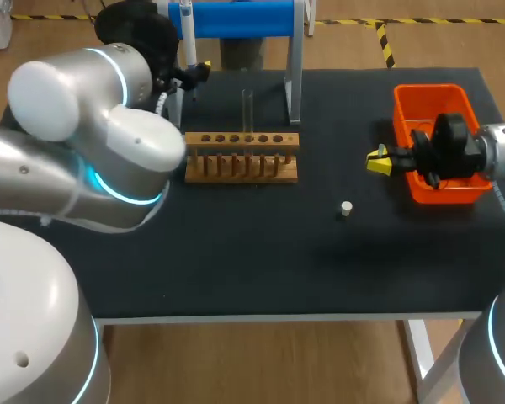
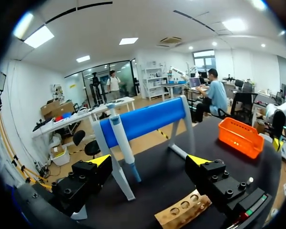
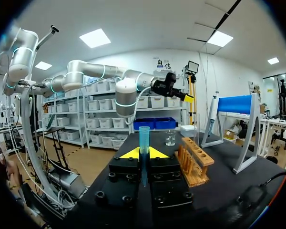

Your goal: Invert the test tube, pick up the pipette, mount the tip to pipette, aspirate from beaker and dispense into the tube, eject the tip, return the pipette, and cap with the stopper.

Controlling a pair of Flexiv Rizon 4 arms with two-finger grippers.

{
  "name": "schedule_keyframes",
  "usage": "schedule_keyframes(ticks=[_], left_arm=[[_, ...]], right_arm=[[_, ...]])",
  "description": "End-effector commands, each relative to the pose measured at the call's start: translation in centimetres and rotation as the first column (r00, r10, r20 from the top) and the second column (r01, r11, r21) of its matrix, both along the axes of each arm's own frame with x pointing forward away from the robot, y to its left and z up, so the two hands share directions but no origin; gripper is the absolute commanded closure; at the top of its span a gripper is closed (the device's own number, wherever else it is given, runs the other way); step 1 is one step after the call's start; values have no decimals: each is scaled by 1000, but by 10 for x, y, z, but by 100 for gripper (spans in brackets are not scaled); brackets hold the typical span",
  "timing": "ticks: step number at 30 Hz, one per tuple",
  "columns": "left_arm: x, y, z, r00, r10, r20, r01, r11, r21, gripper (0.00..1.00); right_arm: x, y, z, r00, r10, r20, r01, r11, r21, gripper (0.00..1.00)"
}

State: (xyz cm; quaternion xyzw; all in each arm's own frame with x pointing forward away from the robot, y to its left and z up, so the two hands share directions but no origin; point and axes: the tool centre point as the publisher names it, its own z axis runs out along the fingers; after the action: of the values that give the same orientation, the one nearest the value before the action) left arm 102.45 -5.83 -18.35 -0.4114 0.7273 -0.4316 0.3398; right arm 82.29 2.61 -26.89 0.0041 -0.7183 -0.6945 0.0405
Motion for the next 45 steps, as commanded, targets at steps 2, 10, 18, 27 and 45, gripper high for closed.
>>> schedule_keyframes(ticks=[2,10,18,27,45], left_arm=[[10,-8,-4,986,162,44,-164,986,32,0],[25,-3,-4,970,235,66,-235,972,3,0],[40,4,-7,956,279,86,-277,960,-38,0],[50,13,-6,946,293,138,-281,954,-102,0],[75,12,-5,925,305,226,-265,945,-190,0]], right_arm=[[-1,-1,1,1000,-1,1,1,1000,-3,100],[-1,-1,1,1000,-1,1,1,1000,-3,100],[-1,-1,1,1000,-1,1,1,1000,-3,100],[-1,-1,1,1000,-1,1,1,1000,-3,100],[-1,-1,1,1000,-1,1,1,1000,-3,100]])
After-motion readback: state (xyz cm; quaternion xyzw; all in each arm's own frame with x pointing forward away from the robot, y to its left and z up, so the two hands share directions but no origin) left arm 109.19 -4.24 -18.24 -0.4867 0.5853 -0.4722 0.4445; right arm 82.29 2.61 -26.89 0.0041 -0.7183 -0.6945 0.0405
